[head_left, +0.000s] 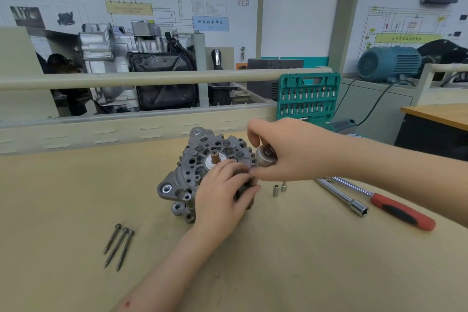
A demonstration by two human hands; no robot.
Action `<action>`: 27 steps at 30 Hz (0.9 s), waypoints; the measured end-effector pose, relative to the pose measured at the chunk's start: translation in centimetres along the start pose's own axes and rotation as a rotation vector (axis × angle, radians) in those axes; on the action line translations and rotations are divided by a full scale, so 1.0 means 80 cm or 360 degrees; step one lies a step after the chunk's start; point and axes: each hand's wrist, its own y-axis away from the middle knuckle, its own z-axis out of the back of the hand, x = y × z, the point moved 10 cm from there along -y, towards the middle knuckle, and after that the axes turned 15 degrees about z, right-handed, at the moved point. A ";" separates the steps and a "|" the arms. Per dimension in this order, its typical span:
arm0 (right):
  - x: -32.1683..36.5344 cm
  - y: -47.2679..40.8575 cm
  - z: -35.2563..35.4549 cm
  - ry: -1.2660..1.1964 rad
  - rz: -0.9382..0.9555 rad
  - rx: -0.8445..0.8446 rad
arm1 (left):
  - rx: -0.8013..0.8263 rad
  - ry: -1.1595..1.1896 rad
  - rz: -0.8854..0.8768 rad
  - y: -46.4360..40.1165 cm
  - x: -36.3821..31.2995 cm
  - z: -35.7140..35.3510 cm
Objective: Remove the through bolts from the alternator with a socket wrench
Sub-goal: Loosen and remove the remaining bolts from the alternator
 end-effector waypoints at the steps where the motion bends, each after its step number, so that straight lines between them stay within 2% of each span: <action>1: -0.003 0.003 -0.001 -0.0175 -0.0029 0.0078 | 0.0006 0.0010 0.0008 0.000 0.001 0.000; 4: -0.003 0.012 -0.001 -0.0438 -0.0022 0.0235 | 0.0004 0.0046 0.0017 -0.002 -0.001 0.002; 6: -0.006 0.016 0.005 -0.0407 -0.0013 0.0220 | -0.0025 0.0021 0.0004 -0.002 -0.004 0.003; 11: -0.032 0.019 0.004 -0.0259 -0.0234 0.0143 | -0.0116 -0.0042 -0.0094 0.003 -0.012 0.006; 19: -0.022 0.073 -0.069 -0.1155 -0.0564 0.0122 | -0.0236 -0.0208 -0.0509 0.020 -0.029 0.009; 23: 0.019 0.126 -0.139 -0.1164 -0.0538 0.0311 | -0.0261 -0.0201 -0.0541 0.021 -0.032 0.010; 25: 0.021 0.132 -0.140 -0.1146 -0.0540 0.0174 | -0.0252 -0.0204 -0.0518 0.019 -0.029 0.009; 27: 0.011 0.134 -0.122 -0.1132 -0.0590 -0.0075 | -0.0235 -0.0176 -0.0506 0.020 -0.026 0.008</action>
